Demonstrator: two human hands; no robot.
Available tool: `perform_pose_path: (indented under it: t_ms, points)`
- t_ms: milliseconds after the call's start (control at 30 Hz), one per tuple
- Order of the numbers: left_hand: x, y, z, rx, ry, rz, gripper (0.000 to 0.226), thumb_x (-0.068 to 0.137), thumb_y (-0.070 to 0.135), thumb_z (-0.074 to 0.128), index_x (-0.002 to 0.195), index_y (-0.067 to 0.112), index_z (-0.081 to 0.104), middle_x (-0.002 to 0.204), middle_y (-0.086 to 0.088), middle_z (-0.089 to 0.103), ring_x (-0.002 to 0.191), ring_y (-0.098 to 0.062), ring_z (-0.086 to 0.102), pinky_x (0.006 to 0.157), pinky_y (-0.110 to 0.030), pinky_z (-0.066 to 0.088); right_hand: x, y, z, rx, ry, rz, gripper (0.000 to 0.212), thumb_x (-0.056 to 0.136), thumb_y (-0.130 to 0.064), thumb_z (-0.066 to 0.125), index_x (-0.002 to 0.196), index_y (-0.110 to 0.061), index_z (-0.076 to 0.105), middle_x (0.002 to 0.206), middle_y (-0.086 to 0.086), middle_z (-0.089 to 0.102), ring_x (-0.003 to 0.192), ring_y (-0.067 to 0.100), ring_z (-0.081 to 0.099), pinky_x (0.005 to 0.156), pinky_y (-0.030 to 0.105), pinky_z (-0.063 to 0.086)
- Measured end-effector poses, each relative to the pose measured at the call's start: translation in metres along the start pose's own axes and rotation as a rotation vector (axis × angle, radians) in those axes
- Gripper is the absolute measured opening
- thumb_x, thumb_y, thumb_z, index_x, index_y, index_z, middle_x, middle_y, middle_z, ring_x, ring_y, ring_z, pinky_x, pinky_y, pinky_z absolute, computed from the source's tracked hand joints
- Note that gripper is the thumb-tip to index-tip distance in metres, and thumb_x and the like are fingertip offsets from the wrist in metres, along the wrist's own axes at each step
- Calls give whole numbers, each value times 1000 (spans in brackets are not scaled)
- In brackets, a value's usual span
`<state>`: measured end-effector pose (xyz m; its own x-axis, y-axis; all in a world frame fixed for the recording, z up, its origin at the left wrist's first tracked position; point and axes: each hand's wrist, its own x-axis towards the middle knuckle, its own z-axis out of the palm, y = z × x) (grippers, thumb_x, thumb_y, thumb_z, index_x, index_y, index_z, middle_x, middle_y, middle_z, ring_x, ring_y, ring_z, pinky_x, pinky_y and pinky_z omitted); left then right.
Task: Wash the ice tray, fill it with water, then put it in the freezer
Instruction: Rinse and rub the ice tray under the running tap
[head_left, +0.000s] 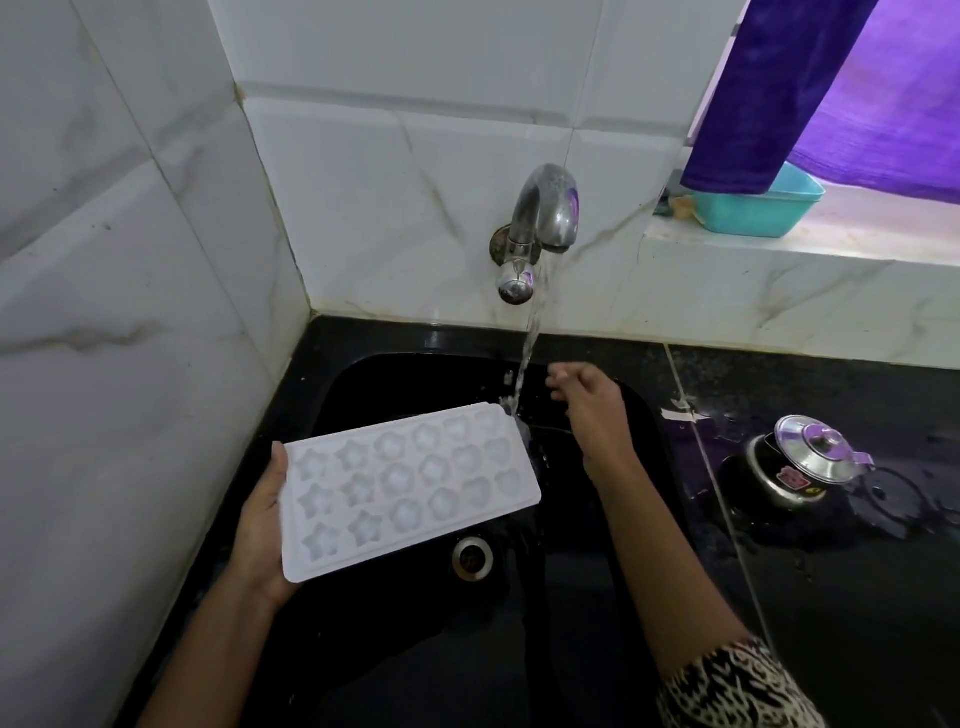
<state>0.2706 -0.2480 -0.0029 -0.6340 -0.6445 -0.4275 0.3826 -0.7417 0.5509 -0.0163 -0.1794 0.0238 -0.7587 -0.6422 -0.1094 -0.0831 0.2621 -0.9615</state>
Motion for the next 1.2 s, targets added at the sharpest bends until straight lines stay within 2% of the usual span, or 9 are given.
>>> perform_pose_path:
  t_ms: [200, 267, 333, 400, 600, 700, 867, 1033, 1200]
  points:
    - [-13, -8, -10, 8, 7, -43, 79, 38, 61, 86, 99, 12, 77, 116, -19, 68, 96, -35, 69, 68, -49, 59, -38, 10, 1, -472, -162, -264, 19, 90, -12, 52, 93, -21, 68, 98, -6, 62, 88, 9, 56, 76, 23, 45]
    - [-12, -11, -8, -28, 40, -36, 70, 61, 62, 73, 108, 10, 74, 126, -20, 62, 104, -37, 66, 75, -52, 57, -46, 15, 5, -560, -189, -386, 20, 89, -11, 53, 98, -19, 70, 110, -5, 58, 102, 10, 49, 81, 17, 39]
    - [-10, -14, -3, -117, 0, -45, 68, 89, 64, 45, 122, 9, 66, 139, -20, 50, 117, -38, 58, 87, -55, 51, -48, 20, 8, -622, -163, -475, 21, 88, -13, 56, 102, -17, 71, 127, 0, 54, 119, 17, 43, 92, 26, 40]
    - [-3, -18, 1, -95, 50, -23, 70, 92, 66, 33, 109, 11, 74, 127, -19, 61, 104, -36, 66, 75, -50, 57, -45, 20, 9, -683, -133, -484, 23, 89, -18, 55, 107, -19, 69, 142, 4, 44, 133, 23, 33, 101, 42, 38]
    - [5, -20, 36, -18, 80, 79, 68, 88, 66, 34, 101, 15, 77, 119, -16, 67, 99, -33, 69, 70, -47, 59, -33, 7, 13, -909, -210, -445, 42, 96, -43, 35, 131, -28, 52, 160, -1, 4, 146, 16, -5, 115, 47, 9]
    - [7, -21, 38, -13, 60, 72, 68, 87, 67, 35, 102, 16, 77, 121, -16, 66, 100, -34, 68, 70, -46, 59, -27, 2, 3, -912, -140, -434, 37, 98, -44, 35, 118, -26, 61, 160, -2, 4, 146, 16, -6, 115, 47, 4]
    - [6, -22, 40, -6, 64, 111, 67, 88, 66, 34, 102, 17, 77, 120, -15, 67, 100, -33, 68, 69, -45, 59, -31, 3, 10, -951, -174, -535, 76, 81, -64, 7, 127, -25, 54, 160, -1, 1, 146, 16, -8, 115, 49, 4]
    - [4, -24, 34, -13, 39, 100, 65, 84, 65, 37, 100, 16, 77, 118, -15, 68, 98, -32, 69, 68, -44, 59, -28, 13, 5, -930, -85, -516, 62, 88, -60, 15, 108, -26, 63, 160, 0, 5, 147, 17, -4, 116, 52, 7]
    - [4, -23, 29, -42, 47, 128, 68, 72, 67, 57, 113, 15, 72, 127, -17, 63, 105, -34, 66, 74, -48, 58, -35, 15, 12, -950, -169, -568, 73, 84, -67, 11, 132, -29, 51, 160, -4, -5, 143, 10, -17, 114, 46, -1]
